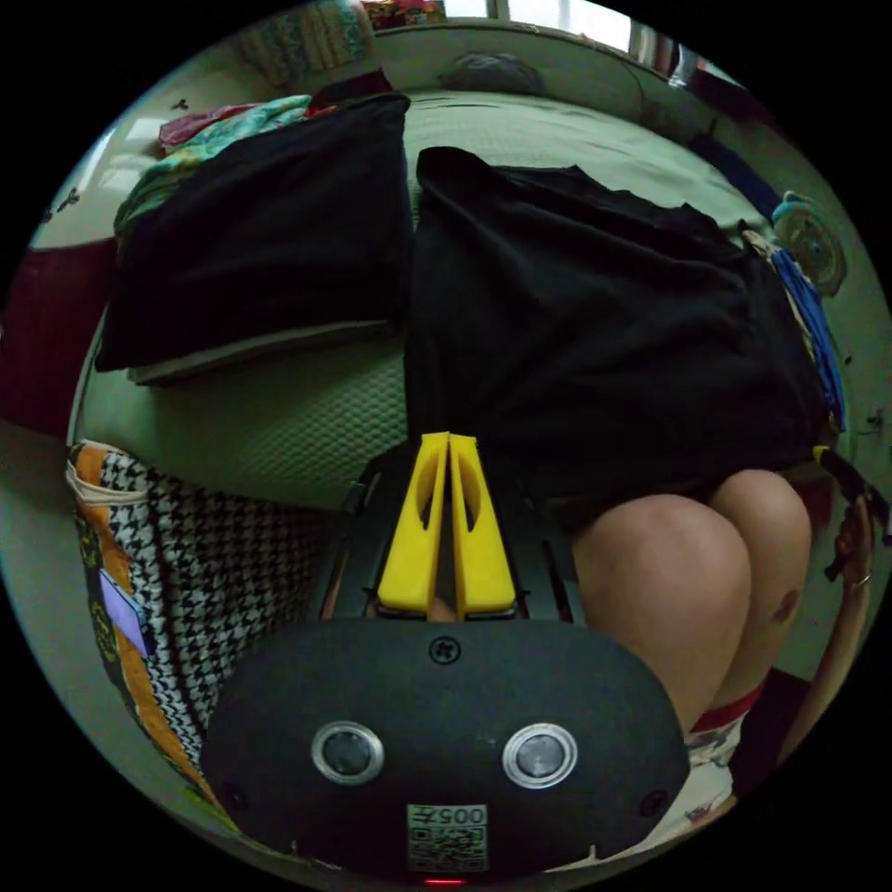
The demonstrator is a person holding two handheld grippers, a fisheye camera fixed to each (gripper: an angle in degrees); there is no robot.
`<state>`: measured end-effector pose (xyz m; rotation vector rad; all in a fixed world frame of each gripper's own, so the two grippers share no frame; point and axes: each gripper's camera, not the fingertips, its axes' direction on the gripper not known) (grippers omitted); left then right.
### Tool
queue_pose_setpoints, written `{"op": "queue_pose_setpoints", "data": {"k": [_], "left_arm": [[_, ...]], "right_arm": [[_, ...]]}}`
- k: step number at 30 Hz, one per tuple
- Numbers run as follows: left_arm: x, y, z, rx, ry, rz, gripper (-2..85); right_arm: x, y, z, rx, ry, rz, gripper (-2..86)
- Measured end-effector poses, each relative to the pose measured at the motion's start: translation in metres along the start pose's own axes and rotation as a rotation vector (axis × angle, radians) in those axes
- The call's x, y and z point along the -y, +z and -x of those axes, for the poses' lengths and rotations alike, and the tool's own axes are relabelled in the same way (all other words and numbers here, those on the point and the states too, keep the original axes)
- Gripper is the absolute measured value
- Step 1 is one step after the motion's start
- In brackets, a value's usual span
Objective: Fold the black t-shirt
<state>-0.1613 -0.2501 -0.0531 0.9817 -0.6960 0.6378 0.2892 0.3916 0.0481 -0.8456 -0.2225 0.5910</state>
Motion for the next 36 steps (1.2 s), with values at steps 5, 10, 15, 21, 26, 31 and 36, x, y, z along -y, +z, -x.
{"op": "queue_pose_setpoints", "data": {"k": [5,10,15,21,26,31,36], "left_arm": [[0.023,0.003,-0.012,0.008,-0.009,-0.03,-0.2],[0.078,0.001,-0.042,-0.086,0.043,-0.136,-0.2],[0.149,0.028,-0.082,-0.147,0.083,-0.153,-0.2],[0.22,0.072,-0.13,-0.15,0.125,-0.15,-0.3],[0.255,0.089,-0.157,-0.154,0.162,-0.169,-0.2],[0.294,0.095,-0.168,-0.152,0.077,-0.207,-0.2],[0.299,0.092,-0.184,-0.128,0.061,-0.22,-0.2]], "right_arm": [[0.01,-0.031,0.036,-0.033,-0.063,-0.137,0.9],[0.055,-0.039,0.09,0.066,-0.206,-0.245,3.3],[0.123,-0.006,0.154,0.045,-0.322,-0.254,4.1],[0.195,0.052,0.201,-0.019,-0.389,-0.15,5.2],[0.234,0.054,0.218,0.061,-0.39,-0.198,5.6],[0.279,0.066,0.215,0.086,-0.284,-0.186,4.6],[0.283,0.056,0.206,0.126,-0.217,-0.198,4.5]]}}
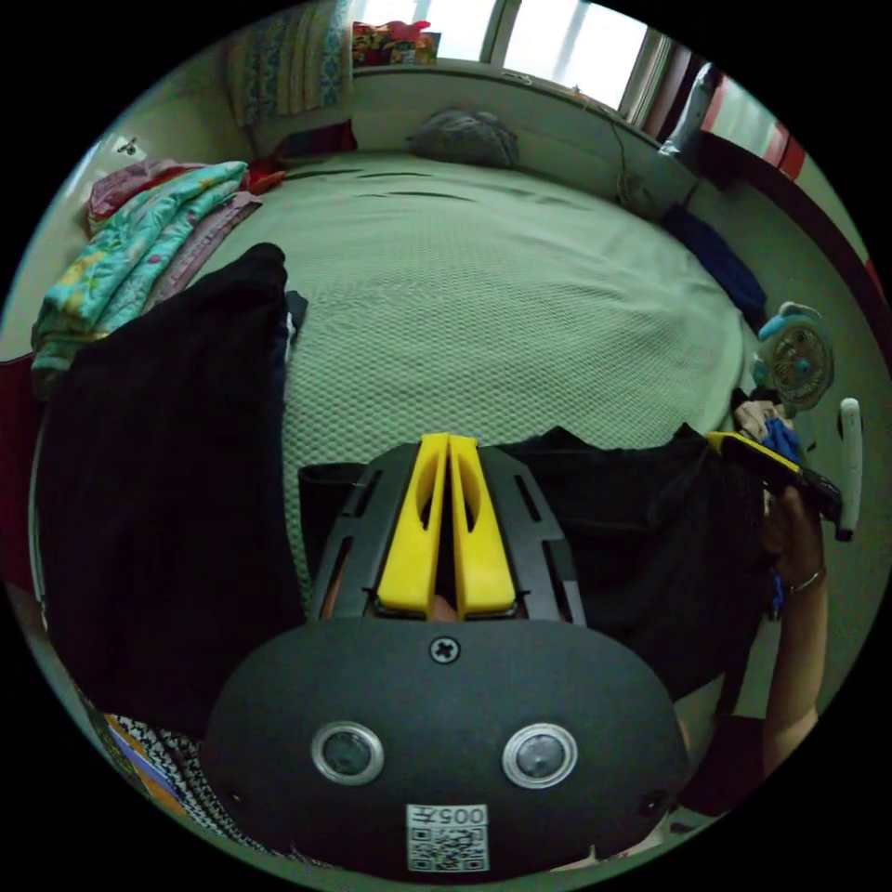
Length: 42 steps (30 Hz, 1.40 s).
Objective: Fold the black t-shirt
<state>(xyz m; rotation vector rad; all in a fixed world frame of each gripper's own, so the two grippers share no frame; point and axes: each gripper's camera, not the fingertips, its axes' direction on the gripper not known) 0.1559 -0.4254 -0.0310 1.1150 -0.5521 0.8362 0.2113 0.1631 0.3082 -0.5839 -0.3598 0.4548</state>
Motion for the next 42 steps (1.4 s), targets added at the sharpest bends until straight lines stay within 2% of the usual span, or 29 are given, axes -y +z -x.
{"op": "queue_pose_setpoints", "data": {"k": [3,8,12,15,18,20,24,32,38,42], "left_arm": [[-0.013,-0.009,-0.019,-0.037,0.03,-0.023,-0.2],[-0.032,0.0,-0.065,-0.071,0.118,0.044,-0.3],[-0.031,0.012,-0.104,-0.068,0.141,0.067,-0.2],[-0.021,0.019,-0.122,-0.055,0.113,0.066,-0.2],[-0.01,0.021,-0.135,-0.045,0.071,0.042,-0.2],[-0.005,0.022,-0.142,-0.051,0.053,0.037,-0.2],[-0.006,0.025,-0.165,-0.091,0.04,0.046,-0.1],[-0.048,-0.036,-0.237,-0.057,0.063,-0.002,0.0],[-0.1,-0.082,-0.345,-0.106,0.217,0.033,0.9],[-0.15,-0.094,-0.45,-0.183,0.395,0.091,4.3]], "right_arm": [[-0.017,-0.015,0.018,0.028,-0.105,-0.024,4.9],[-0.038,-0.004,0.069,0.089,-0.305,0.036,4.4],[-0.032,0.015,0.094,0.082,-0.352,0.078,3.7],[-0.014,0.02,0.096,0.06,-0.303,0.049,3.1],[0.009,0.024,0.08,0.095,-0.186,0.054,2.1],[0.019,0.035,0.064,0.142,-0.116,0.124,0.6],[0.015,0.035,0.047,0.188,-0.115,0.131,0.2],[-0.042,-0.063,-0.015,0.114,-0.141,-0.014,4.8],[-0.101,-0.128,-0.099,0.009,-0.052,-0.045,5.1],[-0.133,-0.156,-0.143,-0.034,0.011,-0.044,4.9]]}}
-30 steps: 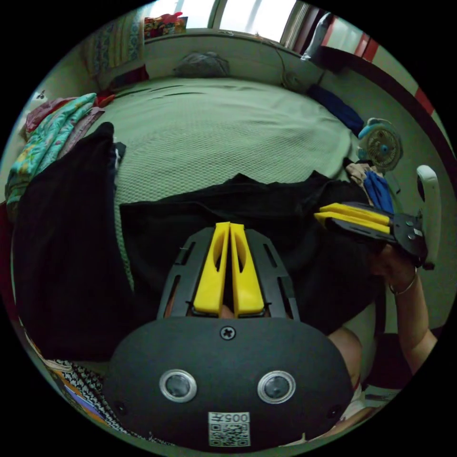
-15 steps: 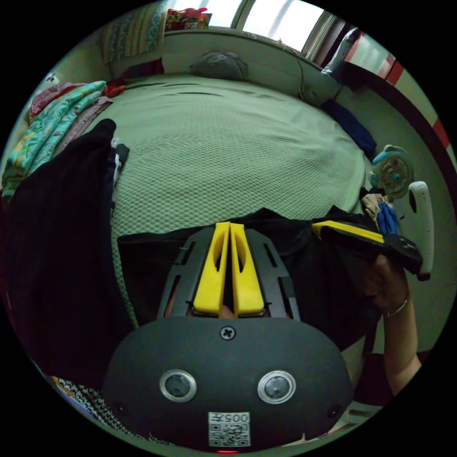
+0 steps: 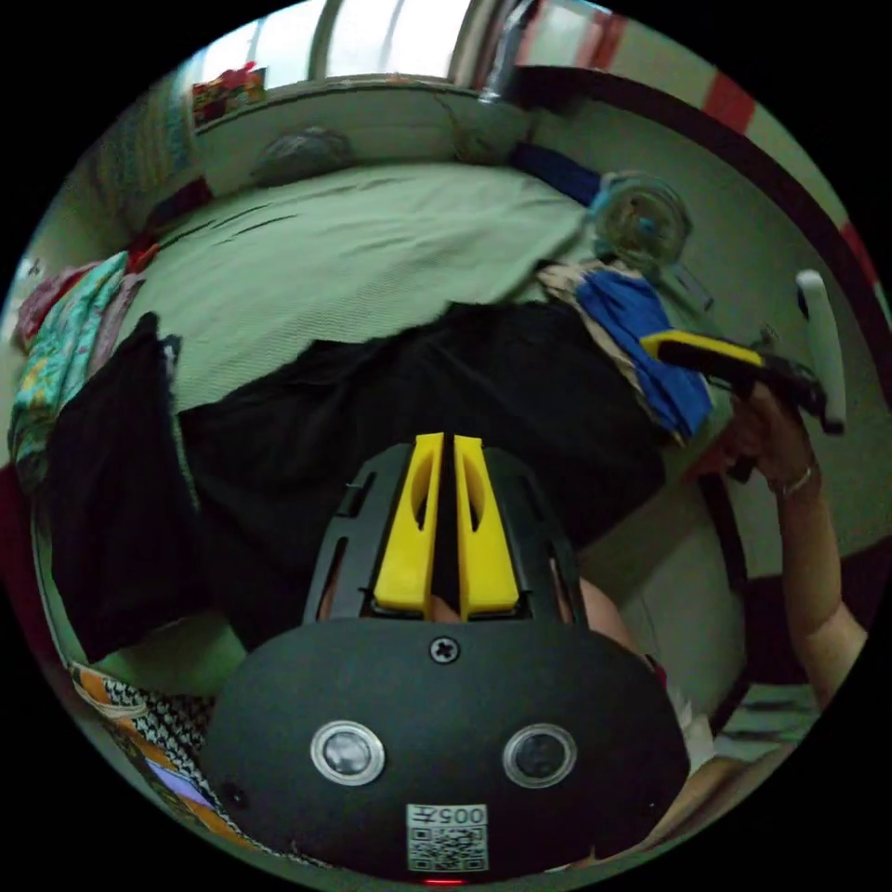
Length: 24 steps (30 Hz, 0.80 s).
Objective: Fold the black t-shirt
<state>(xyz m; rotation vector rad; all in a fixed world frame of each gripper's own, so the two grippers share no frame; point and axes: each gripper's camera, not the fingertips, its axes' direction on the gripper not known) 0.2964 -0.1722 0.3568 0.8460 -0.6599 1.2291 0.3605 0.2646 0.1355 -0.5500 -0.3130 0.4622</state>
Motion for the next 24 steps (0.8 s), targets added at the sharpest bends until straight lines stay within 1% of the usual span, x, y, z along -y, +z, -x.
{"op": "queue_pose_setpoints", "data": {"k": [4,6,10,14,17,19,21,24], "left_arm": [[-0.003,0.019,-0.111,-0.107,0.106,0.036,6.9],[-0.005,0.028,-0.154,-0.136,0.138,0.025,8.6],[-0.007,0.053,-0.237,-0.14,0.204,0.025,13.1],[-0.002,0.069,-0.277,-0.113,0.181,0.021,14.1],[-0.001,0.083,-0.294,-0.055,0.157,0.038,13.7],[-0.004,0.079,-0.298,-0.033,0.104,0.029,10.8],[-0.004,0.075,-0.3,-0.017,0.11,0.047,7.7],[-0.004,0.063,-0.296,-0.081,0.094,0.086,4.8]], "right_arm": [[-0.03,-0.027,-0.035,-0.024,0.018,-0.02,4.6],[-0.04,-0.034,-0.045,-0.031,0.015,-0.029,4.3],[-0.055,-0.042,-0.069,-0.013,0.027,-0.029,3.8],[-0.062,-0.049,-0.09,-0.003,0.035,-0.043,4.0],[-0.062,-0.049,-0.103,0.001,0.034,-0.046,4.4],[-0.06,-0.046,-0.11,0.008,0.03,-0.04,4.6],[-0.058,-0.041,-0.116,0.012,0.024,-0.034,4.8],[-0.05,-0.03,-0.126,0.022,0.029,-0.02,5.2]]}}
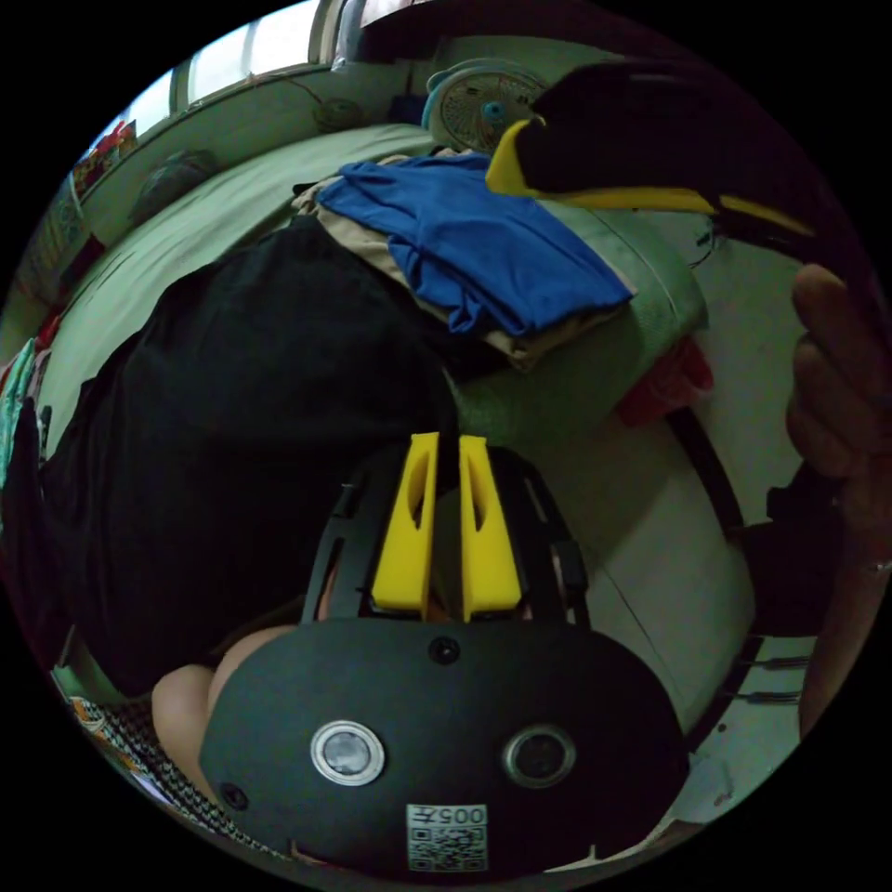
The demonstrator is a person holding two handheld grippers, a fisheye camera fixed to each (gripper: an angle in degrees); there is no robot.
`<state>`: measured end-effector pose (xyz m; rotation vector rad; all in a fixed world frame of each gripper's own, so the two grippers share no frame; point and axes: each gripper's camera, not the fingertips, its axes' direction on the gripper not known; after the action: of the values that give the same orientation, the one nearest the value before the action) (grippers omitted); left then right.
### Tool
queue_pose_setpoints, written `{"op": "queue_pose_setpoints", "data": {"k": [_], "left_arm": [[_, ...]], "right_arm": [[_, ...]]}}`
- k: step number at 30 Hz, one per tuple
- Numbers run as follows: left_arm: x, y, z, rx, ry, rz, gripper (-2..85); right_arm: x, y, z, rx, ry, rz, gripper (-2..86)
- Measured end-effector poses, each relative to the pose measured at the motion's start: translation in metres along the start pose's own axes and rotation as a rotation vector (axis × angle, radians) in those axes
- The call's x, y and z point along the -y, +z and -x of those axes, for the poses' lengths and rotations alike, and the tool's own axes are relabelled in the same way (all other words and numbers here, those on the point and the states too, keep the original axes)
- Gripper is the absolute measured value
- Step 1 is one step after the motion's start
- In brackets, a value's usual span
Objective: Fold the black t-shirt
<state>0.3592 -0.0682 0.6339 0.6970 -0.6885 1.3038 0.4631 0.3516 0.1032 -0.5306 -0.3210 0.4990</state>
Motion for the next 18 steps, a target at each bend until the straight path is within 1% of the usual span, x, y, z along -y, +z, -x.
{"op": "queue_pose_setpoints", "data": {"k": [5,7,11,18], "left_arm": [[-0.018,-0.041,0.016,-0.061,-0.024,-0.046,3.8],[-0.031,-0.061,0.032,-0.111,-0.075,-0.085,3.5],[-0.049,-0.084,0.052,-0.134,-0.125,-0.126,3.2],[-0.075,-0.107,0.073,-0.177,-0.14,-0.142,2.5]], "right_arm": [[0.032,0.015,-0.017,0.062,0.02,0.014,6.6],[0.047,0.023,-0.022,0.103,0.022,0.032,7.3],[0.085,0.057,-0.031,0.223,0.055,0.14,9.2],[0.132,0.117,-0.043,0.34,0.162,0.276,10.2]]}}
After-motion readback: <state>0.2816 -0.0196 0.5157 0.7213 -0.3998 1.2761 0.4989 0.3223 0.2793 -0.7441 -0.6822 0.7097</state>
